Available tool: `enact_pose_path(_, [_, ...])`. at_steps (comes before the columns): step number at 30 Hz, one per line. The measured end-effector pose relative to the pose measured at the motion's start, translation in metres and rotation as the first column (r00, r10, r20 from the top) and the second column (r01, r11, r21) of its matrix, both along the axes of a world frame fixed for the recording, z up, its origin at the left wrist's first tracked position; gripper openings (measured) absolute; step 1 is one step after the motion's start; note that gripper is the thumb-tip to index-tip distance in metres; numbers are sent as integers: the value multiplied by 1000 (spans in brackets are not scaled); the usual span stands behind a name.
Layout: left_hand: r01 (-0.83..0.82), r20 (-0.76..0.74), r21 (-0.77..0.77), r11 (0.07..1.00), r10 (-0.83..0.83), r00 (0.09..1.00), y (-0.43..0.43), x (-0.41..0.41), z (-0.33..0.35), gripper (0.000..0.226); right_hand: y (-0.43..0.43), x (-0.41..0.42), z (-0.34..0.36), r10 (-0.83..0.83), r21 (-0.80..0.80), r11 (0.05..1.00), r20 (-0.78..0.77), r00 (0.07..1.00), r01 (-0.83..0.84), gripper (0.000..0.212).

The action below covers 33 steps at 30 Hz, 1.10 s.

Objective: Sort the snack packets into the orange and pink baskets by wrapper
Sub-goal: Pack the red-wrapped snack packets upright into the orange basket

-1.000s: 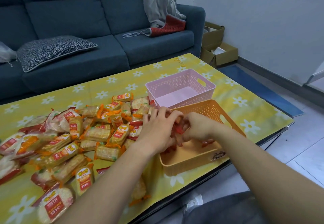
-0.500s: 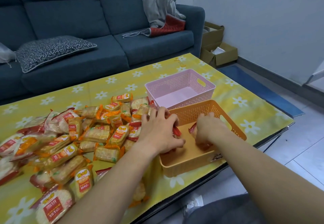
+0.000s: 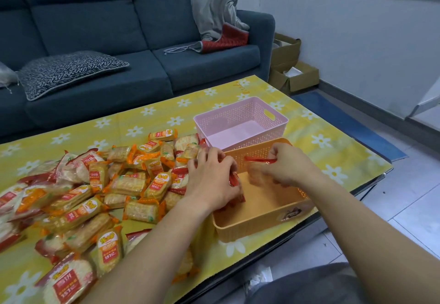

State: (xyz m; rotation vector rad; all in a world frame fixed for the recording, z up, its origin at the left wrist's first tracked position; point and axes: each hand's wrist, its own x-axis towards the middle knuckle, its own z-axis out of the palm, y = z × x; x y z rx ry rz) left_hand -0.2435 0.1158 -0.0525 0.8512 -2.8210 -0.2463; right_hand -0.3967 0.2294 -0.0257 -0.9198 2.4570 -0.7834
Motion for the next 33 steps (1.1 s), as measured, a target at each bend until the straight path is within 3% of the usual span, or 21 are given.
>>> enact_pose_path(2, [-18, 0, -9, 1000, 18, 1000, 1, -2, 0, 41, -6, 15, -7, 30, 24, 999, -114, 993, -28, 36])
enact_pose_path(6, [-13, 35, -5, 1000, 14, 999, 3, -1, 1, 54, -20, 39, -16, 108, 70, 992, -75, 991, -103, 26])
enact_pose_path(8, [-11, 39, 2, 1000, 11, 999, 2, 0, 3, 57, -21, 37, -12, 143, 88, 986, 7, 990, -143, 22])
enact_pose_path(11, [28, 39, 49, 998, -30, 999, -2, 5, 8, 63, -15, 27, -8, 204, 71, 971, 254, 946, -228, 9])
enact_pose_path(12, [51, 25, 77, 996, -53, 998, -3, 8, 10, 66, -13, 24, -6, 218, 101, 963, 256, 942, -250, 6])
enact_pose_path(15, [82, -102, 116, 990, -71, 992, -9, 31, 20, 58, -16, 25, 4, 209, 158, 966, -14, 978, -205, 17])
enact_pose_path(17, [54, -201, 155, 986, -22, 979, -16, 58, 26, 45, -24, 37, 16, 172, 103, 983, -208, 963, -153, 17])
enact_pose_path(21, [-59, -273, 206, 977, 116, 955, -32, 128, 36, 24, -52, 94, 34, 208, -94, 963, -327, 922, -251, 9])
enact_pose_path(24, [-213, -182, 279, 936, 270, 946, -41, 192, 41, 7, -77, 148, 36, 402, -121, 888, -259, 878, -443, 9])
enact_pose_path(28, [-457, 50, 286, 842, 463, 885, -54, 270, 27, 13, -106, 212, 18, 635, 26, 769, -144, 759, -638, 15])
enact_pose_path(31, [-533, 273, 353, 769, 460, 845, -61, 303, 10, 17, -117, 238, 3, 752, 301, 654, -164, 638, -694, 19])
enact_pose_path(33, [-575, 395, 329, 749, 444, 804, -61, 311, -2, 29, -118, 249, -5, 815, 510, 549, -151, 559, -663, 38])
